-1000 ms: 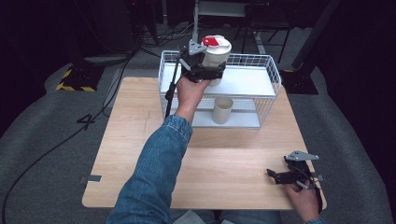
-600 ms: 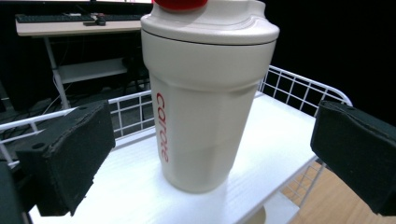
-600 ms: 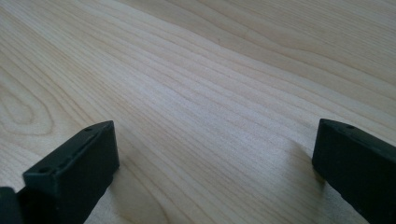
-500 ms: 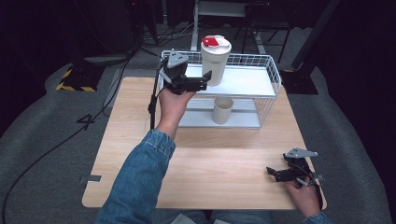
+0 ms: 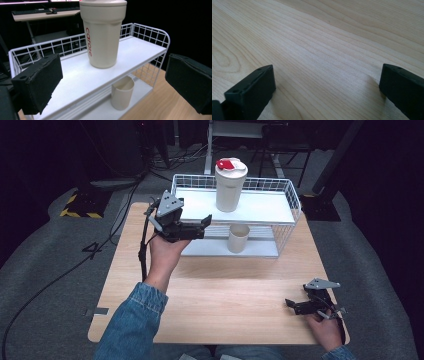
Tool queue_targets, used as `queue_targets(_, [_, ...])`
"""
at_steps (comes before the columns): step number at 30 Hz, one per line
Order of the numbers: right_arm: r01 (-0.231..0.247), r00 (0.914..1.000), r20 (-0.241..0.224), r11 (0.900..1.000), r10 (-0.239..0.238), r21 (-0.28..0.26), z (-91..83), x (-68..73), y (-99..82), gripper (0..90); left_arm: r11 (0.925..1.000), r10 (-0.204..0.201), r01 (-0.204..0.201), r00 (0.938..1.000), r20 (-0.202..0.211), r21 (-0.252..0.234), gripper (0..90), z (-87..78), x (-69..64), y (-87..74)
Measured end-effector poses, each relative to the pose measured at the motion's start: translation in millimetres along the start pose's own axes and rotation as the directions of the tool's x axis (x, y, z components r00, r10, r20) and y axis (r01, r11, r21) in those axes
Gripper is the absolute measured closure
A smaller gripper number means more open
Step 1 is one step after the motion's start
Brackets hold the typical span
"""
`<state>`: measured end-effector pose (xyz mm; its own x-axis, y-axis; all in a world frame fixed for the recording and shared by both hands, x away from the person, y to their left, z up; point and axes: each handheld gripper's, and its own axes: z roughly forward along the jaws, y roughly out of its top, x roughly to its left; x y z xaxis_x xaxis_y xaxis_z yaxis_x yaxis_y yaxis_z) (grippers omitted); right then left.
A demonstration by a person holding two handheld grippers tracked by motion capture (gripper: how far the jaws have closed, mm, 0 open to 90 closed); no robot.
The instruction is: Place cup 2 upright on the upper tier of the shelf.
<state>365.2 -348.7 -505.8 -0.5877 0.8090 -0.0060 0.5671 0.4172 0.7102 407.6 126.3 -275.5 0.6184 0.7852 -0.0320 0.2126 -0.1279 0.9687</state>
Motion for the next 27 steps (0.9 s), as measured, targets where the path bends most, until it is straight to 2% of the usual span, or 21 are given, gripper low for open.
queue_targets(3, [0.001, 1.0, -0.001, 1.0, -0.001, 0.0, -0.1, -0.1, 0.0, 0.7, 0.9999, -0.007, 0.007, 0.9999, 0.012, 0.014, 1.8, -16.3, -1.4, -10.4])
queue_targets(5, [0.001, 1.0, -0.001, 1.0, -0.001, 0.0, 0.0, -0.1, 0.0, 0.7, 0.9998, -0.007, 0.007, 0.9999, 0.014, 0.018, 1.8, -20.4, -1.6, -13.5])
queue_targets(7, [0.001, 1.0, -0.001, 1.0, -0.001, 0.0, 0.0, 0.0, 0.0, 0.7, 0.9996, -0.01, 0.009, 0.9997, 0.02, 0.028, 1.8, -32.5, -1.5, -23.6])
queue_targets(12, [0.001, 1.0, -0.001, 1.0, -0.001, 0.0, -0.1, 0.0, 0.0, 0.7, 0.999, -0.006, 0.005, 0.9996, 0.028, 0.045, 1.8, -46.9, -0.7, -37.3])
queue_targets(19, [0.0, 1.0, -0.001, 1.0, 0.0, 0.0, -0.1, 0.0, 0.0, 0.7, 0.9954, 0.038, -0.041, 0.9985, 0.04, 0.086, 1.8, -66.5, -5.1, -63.7])
queue_targets(20, [0.0, 1.0, -0.001, 1.0, 0.0, 0.0, -0.1, 0.0, 0.0, 0.7, 0.9954, 0.038, -0.041, 0.9985, 0.04, 0.086, 1.9, -66.5, -5.1, -63.7])
queue_targets(21, [0.0, 1.0, -0.002, 1.0, 0.0, 0.0, -0.1, 0.1, 0.0, 0.7, 0.9947, 0.034, -0.038, 0.9986, 0.041, 0.096, 1.9, -71.1, -6.3, -72.3])
queue_targets(25, [0.001, 1.0, -0.001, 1.0, -0.001, 0.0, -0.1, 0.0, 0.0, 0.7, 0.9944, 0.016, -0.021, 0.9987, 0.049, 0.103, 1.9, -76.4, -6.1, -84.5])
queue_targets(27, [0.0, 1.0, -0.001, 1.0, 0.0, 0.0, -0.1, 0.0, 0.0, 0.7, 0.9935, 0.002, -0.008, 0.9986, 0.052, 0.114, 2.0, -80.4, -4.7, -97.5])
